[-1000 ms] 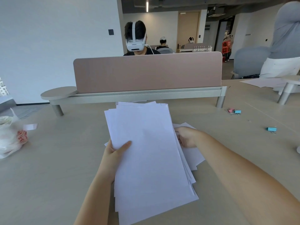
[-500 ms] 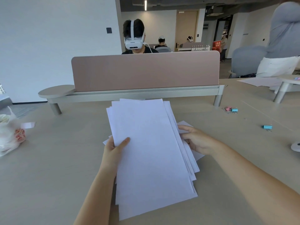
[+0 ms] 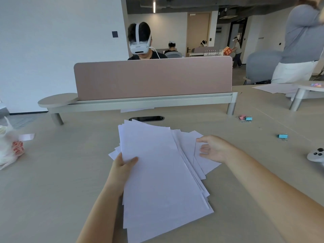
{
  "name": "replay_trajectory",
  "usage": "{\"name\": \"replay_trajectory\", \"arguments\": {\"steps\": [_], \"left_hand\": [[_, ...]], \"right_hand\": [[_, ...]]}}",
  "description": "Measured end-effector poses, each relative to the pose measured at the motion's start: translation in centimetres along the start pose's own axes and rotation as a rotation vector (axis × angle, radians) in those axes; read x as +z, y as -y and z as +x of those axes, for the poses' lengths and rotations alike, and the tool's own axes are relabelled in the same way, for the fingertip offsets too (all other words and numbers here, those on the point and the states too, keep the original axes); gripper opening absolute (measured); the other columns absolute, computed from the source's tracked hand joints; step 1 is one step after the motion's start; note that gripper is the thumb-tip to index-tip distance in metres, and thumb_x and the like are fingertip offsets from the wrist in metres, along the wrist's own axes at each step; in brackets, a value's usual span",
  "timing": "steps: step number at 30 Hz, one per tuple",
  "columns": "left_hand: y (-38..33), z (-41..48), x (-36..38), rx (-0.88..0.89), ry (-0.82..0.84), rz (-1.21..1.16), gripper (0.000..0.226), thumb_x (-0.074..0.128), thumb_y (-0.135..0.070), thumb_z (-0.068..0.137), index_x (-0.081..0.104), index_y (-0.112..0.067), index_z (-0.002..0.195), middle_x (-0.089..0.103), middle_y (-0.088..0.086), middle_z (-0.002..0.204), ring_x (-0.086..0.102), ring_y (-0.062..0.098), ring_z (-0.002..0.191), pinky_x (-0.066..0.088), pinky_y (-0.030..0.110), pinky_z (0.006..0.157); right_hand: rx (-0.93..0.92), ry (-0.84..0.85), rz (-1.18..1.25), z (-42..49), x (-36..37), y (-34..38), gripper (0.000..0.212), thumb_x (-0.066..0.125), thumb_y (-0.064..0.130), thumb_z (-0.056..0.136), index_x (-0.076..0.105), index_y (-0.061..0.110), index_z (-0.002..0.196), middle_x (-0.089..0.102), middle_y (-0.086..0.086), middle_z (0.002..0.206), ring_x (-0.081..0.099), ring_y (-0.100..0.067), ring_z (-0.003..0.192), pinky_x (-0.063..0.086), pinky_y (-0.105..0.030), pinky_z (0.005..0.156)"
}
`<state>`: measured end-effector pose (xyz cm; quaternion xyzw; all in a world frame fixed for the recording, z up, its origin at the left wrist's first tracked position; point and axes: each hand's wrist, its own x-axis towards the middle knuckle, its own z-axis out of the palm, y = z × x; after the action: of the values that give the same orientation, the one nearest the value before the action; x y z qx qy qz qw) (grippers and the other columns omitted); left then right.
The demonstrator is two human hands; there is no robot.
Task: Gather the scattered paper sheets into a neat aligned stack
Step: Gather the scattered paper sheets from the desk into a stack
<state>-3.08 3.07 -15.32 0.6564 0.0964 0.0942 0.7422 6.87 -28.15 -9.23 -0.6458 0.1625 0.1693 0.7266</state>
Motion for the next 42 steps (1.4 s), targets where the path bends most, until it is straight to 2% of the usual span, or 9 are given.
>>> {"name": "replay_trajectory", "arguments": {"steps": [2, 5, 10, 14, 17, 23, 28, 34, 42], "left_hand": [[0.0, 0.0, 0.2, 0.022, 0.013, 0.010, 0.041, 0.077, -0.017, 0.091, 0.071, -0.016, 0.132, 0.082, 0.011, 0.123, 0.081, 0.033, 0.106, 0.065, 0.050, 0.088], [-0.2, -0.2, 0.2, 0.034, 0.008, -0.011, 0.031, 0.067, -0.006, 0.103, 0.070, -0.020, 0.130, 0.085, 0.002, 0.116, 0.082, 0.026, 0.102, 0.067, 0.041, 0.080], [-0.2, -0.6, 0.2, 0.038, 0.023, -0.003, 0.035, 0.066, -0.005, 0.104, 0.068, -0.019, 0.136, 0.083, 0.007, 0.123, 0.082, 0.028, 0.106, 0.067, 0.040, 0.080], [-0.6, -0.7, 0.0, 0.013, 0.002, -0.068, 0.030, 0.066, -0.007, 0.104, 0.069, -0.017, 0.133, 0.084, 0.006, 0.119, 0.083, 0.025, 0.098, 0.067, 0.036, 0.073], [-0.5, -0.7, 0.0, -0.002, -0.019, -0.112, 0.027, 0.067, -0.008, 0.104, 0.070, -0.018, 0.129, 0.085, 0.006, 0.116, 0.084, 0.025, 0.094, 0.067, 0.037, 0.070], [-0.6, -0.5, 0.0, 0.002, -0.091, -0.133, 0.028, 0.068, -0.009, 0.103, 0.071, -0.013, 0.131, 0.086, 0.002, 0.111, 0.082, 0.028, 0.096, 0.065, 0.039, 0.074], [-0.8, -0.5, -0.2, 0.054, -0.123, -0.107, 0.027, 0.069, -0.008, 0.102, 0.070, -0.011, 0.129, 0.081, 0.014, 0.124, 0.078, 0.038, 0.110, 0.063, 0.045, 0.085], [-1.2, -0.9, -0.5, 0.010, -0.048, -0.198, 0.035, 0.069, -0.015, 0.103, 0.067, -0.020, 0.138, 0.080, 0.009, 0.129, 0.078, 0.037, 0.114, 0.063, 0.054, 0.094], [-0.9, -1.3, -2.3, -0.104, 0.043, -0.241, 0.038, 0.070, -0.007, 0.099, 0.067, -0.011, 0.137, 0.082, 0.015, 0.124, 0.083, 0.033, 0.098, 0.068, 0.045, 0.075]], "right_hand": [[0.046, 0.008, 0.085, -0.2, 0.4, 0.2, 0.028, 0.064, 0.009, 0.097, 0.055, 0.008, 0.124, 0.044, -0.018, 0.137, 0.056, -0.039, 0.125, 0.050, -0.050, 0.106], [0.097, 0.026, 0.148, 0.4, 1.2, 0.3, 0.020, 0.060, 0.008, 0.097, 0.053, 0.004, 0.116, 0.055, -0.020, 0.113, 0.066, -0.035, 0.090, 0.058, -0.040, 0.077], [0.087, 0.074, -0.188, 2.0, 2.9, 0.4, 0.004, 0.057, 0.007, 0.091, 0.059, 0.008, 0.095, 0.062, -0.004, 0.077, 0.042, -0.014, 0.053, 0.030, -0.022, 0.044], [-0.009, 0.184, -0.443, 1.6, 4.2, 1.2, 0.012, 0.069, 0.025, 0.090, 0.068, 0.018, 0.099, 0.067, -0.001, 0.092, 0.052, -0.015, 0.065, 0.039, -0.023, 0.054], [-0.128, 0.291, -0.370, 2.0, 4.7, 1.1, 0.018, 0.060, 0.015, 0.100, 0.068, 0.019, 0.115, 0.074, -0.005, 0.119, 0.073, -0.026, 0.100, 0.059, -0.036, 0.086], [-0.142, 0.392, -0.254, 1.9, 3.6, -0.7, 0.031, 0.050, 0.011, 0.105, 0.068, 0.021, 0.127, 0.080, -0.003, 0.107, 0.077, -0.020, 0.086, 0.062, -0.032, 0.073], [-0.178, 0.426, -0.254, 1.7, 2.1, -0.6, 0.038, 0.045, 0.009, 0.106, 0.067, 0.021, 0.135, 0.074, -0.007, 0.129, 0.066, -0.032, 0.125, 0.051, -0.049, 0.107], [-0.174, 0.558, -0.069, 0.0, 3.4, -0.8, 0.027, 0.053, 0.020, 0.104, 0.074, 0.023, 0.120, 0.076, -0.005, 0.109, 0.075, -0.023, 0.088, 0.059, -0.033, 0.070], [-0.123, 0.481, -0.234, -1.0, 6.9, -0.2, 0.059, 0.049, 0.069, 0.095, 0.077, 0.020, 0.115, 0.079, -0.002, 0.098, 0.074, -0.021, 0.081, 0.055, -0.031, 0.074]]}}
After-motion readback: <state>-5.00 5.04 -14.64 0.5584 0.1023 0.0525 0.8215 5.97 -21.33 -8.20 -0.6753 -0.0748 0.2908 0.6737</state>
